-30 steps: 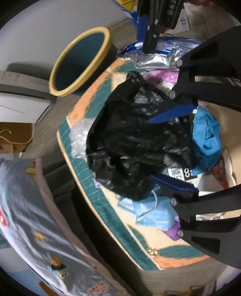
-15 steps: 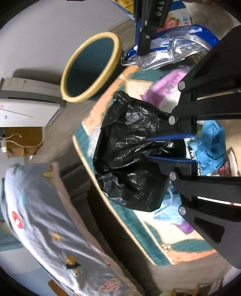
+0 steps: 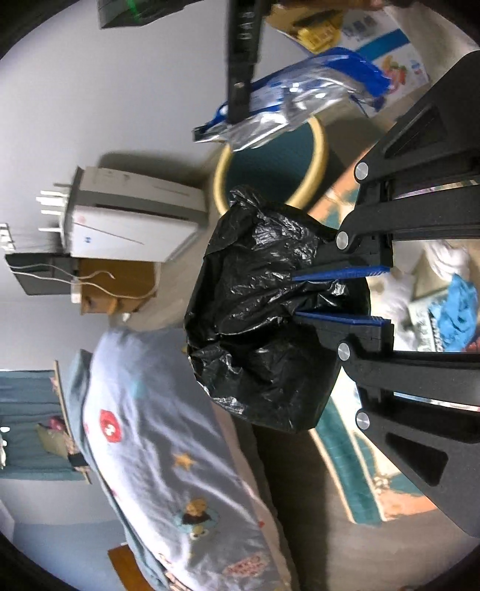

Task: Collect trash
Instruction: 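Carry both bags over the wastebasket and open both tools to drop them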

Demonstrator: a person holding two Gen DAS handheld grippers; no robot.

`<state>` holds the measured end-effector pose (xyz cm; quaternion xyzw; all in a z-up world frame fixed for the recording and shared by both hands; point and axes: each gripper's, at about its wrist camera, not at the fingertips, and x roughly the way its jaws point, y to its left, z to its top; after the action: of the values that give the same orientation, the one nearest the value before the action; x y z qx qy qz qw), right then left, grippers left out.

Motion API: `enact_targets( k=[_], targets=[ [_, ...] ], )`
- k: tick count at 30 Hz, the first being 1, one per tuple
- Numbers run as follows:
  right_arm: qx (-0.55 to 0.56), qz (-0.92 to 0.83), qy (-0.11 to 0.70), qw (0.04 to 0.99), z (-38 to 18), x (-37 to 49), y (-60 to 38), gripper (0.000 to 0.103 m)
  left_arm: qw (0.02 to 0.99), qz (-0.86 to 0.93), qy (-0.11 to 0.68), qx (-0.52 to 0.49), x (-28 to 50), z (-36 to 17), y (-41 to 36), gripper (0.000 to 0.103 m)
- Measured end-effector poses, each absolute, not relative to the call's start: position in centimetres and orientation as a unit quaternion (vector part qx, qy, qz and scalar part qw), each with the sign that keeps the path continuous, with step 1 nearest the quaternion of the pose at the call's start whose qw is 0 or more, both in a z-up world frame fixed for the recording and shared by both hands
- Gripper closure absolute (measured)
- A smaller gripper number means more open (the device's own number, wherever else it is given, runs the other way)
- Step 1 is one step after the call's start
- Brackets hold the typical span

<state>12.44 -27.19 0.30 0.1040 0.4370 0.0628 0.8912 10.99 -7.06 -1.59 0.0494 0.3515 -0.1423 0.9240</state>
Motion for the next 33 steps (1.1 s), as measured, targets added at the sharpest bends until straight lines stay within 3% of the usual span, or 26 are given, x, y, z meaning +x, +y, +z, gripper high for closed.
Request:
enact_targets(
  k=[13,25,33],
  targets=[
    [0.099,0.01,0.39,0.916,2.0,17.1,-35.9,0.087,0.923,-0.208,0.316,0.069,14.8,0.1,-14.0,0.086],
    [0.112,-0.059,0.452,0.883,-4.5,19.2,-42.0,0.087,0.89,-0.275,0.348,0.108,16.4,-6.3,-23.3,0.086],
    [0.112,-0.061,0.442,0.888,-4.8,19.3,-41.5,0.087,0.878,-0.284,0.365,0.124,16.6,-9.3,-25.1,0.084]
  ],
)
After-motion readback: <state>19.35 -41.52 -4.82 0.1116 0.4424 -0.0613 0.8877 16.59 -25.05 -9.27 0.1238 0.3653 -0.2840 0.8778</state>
